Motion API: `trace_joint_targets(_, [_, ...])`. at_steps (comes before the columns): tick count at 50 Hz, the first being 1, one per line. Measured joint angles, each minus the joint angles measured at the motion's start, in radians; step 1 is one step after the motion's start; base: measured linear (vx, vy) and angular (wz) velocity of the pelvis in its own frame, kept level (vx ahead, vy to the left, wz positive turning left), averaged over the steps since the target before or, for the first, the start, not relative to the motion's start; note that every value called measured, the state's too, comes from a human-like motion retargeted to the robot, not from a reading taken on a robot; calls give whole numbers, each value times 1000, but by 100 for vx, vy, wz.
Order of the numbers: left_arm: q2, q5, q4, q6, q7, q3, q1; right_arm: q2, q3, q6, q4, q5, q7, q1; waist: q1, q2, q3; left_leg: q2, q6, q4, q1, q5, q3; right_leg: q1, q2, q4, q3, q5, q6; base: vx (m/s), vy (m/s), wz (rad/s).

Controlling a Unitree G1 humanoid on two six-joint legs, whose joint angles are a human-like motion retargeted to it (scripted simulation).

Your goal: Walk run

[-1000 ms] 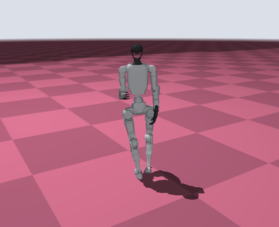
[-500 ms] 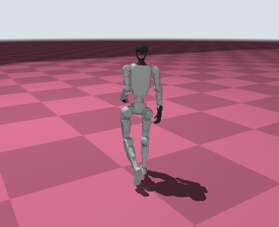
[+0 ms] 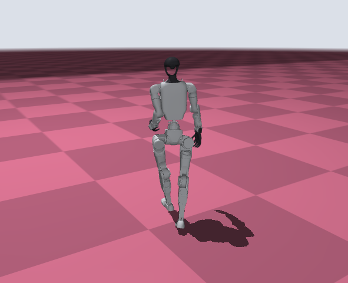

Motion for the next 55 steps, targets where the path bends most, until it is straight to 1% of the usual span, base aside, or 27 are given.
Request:
trace_joint_targets(2, [-1,5,8,-1,-11,14,12,14,-27,68,65,-33,-76,68,7,-14,-24,-5,37,25,26,13,11,1,-29,69,-40,163,57,105,-11,-10])
trace_joint_targets(3, [-2,0,15,-1,-17,24,15,23,-36,113,102,-39,-143,101,-4,-20,-41,-11,60,48,29,-16,-1,-16,-40,122,-39,267,93,96,-11,38])
trace_joint_targets(5, [-1,-28,27,3,-17,44,11,52,-38,189,137,-19,-281,183,-39,-2,-49,8,74,87,47,-58,-39,-68,-11,273,22,441,157,111,-14,48])
trace_joint_targets(7, [-1,-61,27,1,-3,48,1,76,-35,230,137,14,-348,269,-49,37,-36,38,80,96,96,-94,-70,-135,19,457,25,554,170,89,-10,25])
trace_joint_targets(8, [-1,-71,25,-3,6,42,-6,82,-40,245,137,23,-346,305,-50,56,-34,45,81,90,126,-113,-87,-169,21,526,13,584,172,73,-5,21])
trace_joint_targets(9, [-1,-78,24,-7,15,36,-16,87,-44,261,137,26,-322,337,-44,71,-32,51,81,83,151,-127,-94,-206,21,583,13,552,161,78,-6,11])
trace_joint_targets(12, [6,-85,20,-8,46,23,-54,104,-65,288,137,5,-201,412,-51,102,-23,53,77,62,214,-152,-127,-325,1,678,26,390,126,82,-10,49])
trace_joint_targets(15, [20,-77,4,-19,73,-6,-84,117,-86,266,137,-11,-117,469,-111,137,-18,32,81,37,267,-166,-218,-432,-53,647,9,247,104,68,-9,142])
trace_joint_targets(16, [25,-73,-2,-24,75,-14,-91,119,-85,268,137,-9,-112,483,-133,141,-17,19,83,32,280,-170,-246,-460,-88,600,0,215,111,61,-9,157])
trace_joint_targets(17, [30,-70,-8,-28,76,-22,-97,121,-84,272,137,-8,-111,496,-153,143,-16,5,85,29,295,-175,-269,-485,-122,546,-9,195,122,50,-8,146])
trace_joint_targets(19, [41,-67,-16,-31,67,-32,-110,125,-80,288,137,-14,-126,511,-186,137,-8,-25,89,29,327,-190,-297,-520,-187,399,-18,206,146,48,-12,133])
trace_joint_targets(22, [57,-69,-20,-28,48,-45,-120,135,-68,313,137,-34,-140,516,-231,120,10,-66,92,36,388,-220,-351,-560,-253,171,1,187,154,67,-27,124])
trace_joint_targets(25, [71,-67,-19,-27,31,-47,-113,141,-44,318,137,-53,-117,498,-275,112,31,-72,87,42,458,-243,-396,-606,-232,-14,139,117,106,67,-31,112])
trace_joint_targets(28, [68,-52,-9,-29,19,-39,-95,125,-37,302,137,-66,-106,460,-280,115,34,-63,80,58,508,-254,-404,-615,-210,-129,267,99,169,65,-31,70])
trace_joint_targets(30, [55,-44,4,-26,21,-39,-81,111,-36,286,137,-62,-119,434,-286,112,25,-66,74,82,529,-244,-421,-609,-209,-98,258,143,140,76,-43,91])
trace_joint_targets(33, [32,-45,22,-19,22,-32,-50,87,-35,271,137,-49,-129,396,-320,101,-10,-64,42,142,542,-165,-446,-586,-220,-33,214,250,138,80,-51,129])
trace_joint_targets(34, [24,-43,29,-15,15,-26,-36,79,-38,265,137,-47,-123,386,-315,103,-23,-57,26,174,538,-109,-440,-574,-222,-11,209,251,134,92,-63,87])
trace_joint_targets(37, [-7,-31,60,-5,1,-22,-11,45,-58,238,137,-29,-68,348,-286,116,-33,-41,-46,359,478,136,-435,-524,-219,40,244,191,115,69,-41,79])
trace_joint_targets(39, [-26,-37,75,-4,22,-26,-12,9,-48,219,137,2,-6,302,-275,94,-39,-29,-112,527,391,286,-352,-478,-257,30,145,169,89,68,-43,84])
trace_joint_targets(40, [-31,-45,77,-4,33,-27,-12,-8,-37,214,137,20,19,278,-283,79,-46,-10,-131,611,342,345,-288,-455,-271,17,124,162,79,63,-43,106])
trace_joint_targets(41, [-32,-48,74,-3,31,-25,-14,-26,-29,211,137,39,28,248,-282,68,-55,16,-112,672,297,377,-227,-437,-278,14,105,145,71,49,-36,110])
trace_joint_targets(42, [-32,-48,71,-2,26,-23,-17,-44,-22,206,137,54,31,219,-283,58,-61,43,-89,727,254,376,-172,-418,-286,11,84,129,66,37,-28,112])
trace_joint_targets(45, [-22,-32,58,-2,-2,-15,-25,-96,-5,170,136,71,-2,123,-273,36,-57,113,4,812,157,207,-32,-356,-295,-15,27,111,59,52,-37,73])
trace_joint_targets(48, [-15,-26,40,-11,6,-12,-22,-134,22,136,89,54,-15,45,-206,11,-42,53,-36,752,68,121,-21,-301,-265,-46,41,94,44,40,-24,-29])
trace_joint_targets(50, [-11,-28,33,-16,18,-17,-19,-155,37,114,51,47,-10,2,-176,18,-36,25,-76,650,22,57,-38,-270,-231,-62,29,79,36,60,-27,0])
trace_joint_targets(52, [-17,-30,29,-17,28,-19,-21,-176,43,89,11,52,-3,-35,-159,40,-27,49,-71,520,-6,5,10,-237,-190,-78,4,58,30,60,-26,31])
trace_joint_targets(55, [-33,-31,20,-17,35,-16,-13,-189,48,48,-40,77,-11,-72,-141,71,-11,81,-50,290,-18,-12,130,-181,-133,-91,-26,19,23,54,-22,29])
